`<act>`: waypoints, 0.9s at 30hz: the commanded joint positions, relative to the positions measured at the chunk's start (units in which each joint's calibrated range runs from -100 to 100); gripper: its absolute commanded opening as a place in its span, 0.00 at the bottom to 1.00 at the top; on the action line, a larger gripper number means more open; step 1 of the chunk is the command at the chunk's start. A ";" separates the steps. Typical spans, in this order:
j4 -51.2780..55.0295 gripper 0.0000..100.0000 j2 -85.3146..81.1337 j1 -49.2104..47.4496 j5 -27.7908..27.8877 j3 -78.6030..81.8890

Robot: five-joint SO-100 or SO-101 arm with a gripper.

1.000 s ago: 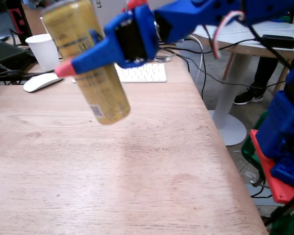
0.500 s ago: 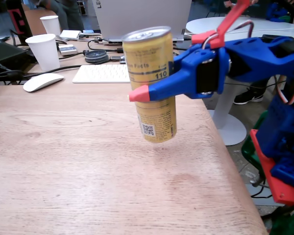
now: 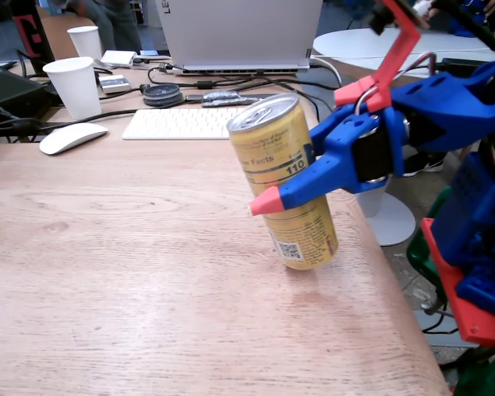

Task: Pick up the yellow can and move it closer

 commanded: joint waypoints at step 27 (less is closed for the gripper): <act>0.06 0.23 -2.02 0.83 0.15 1.96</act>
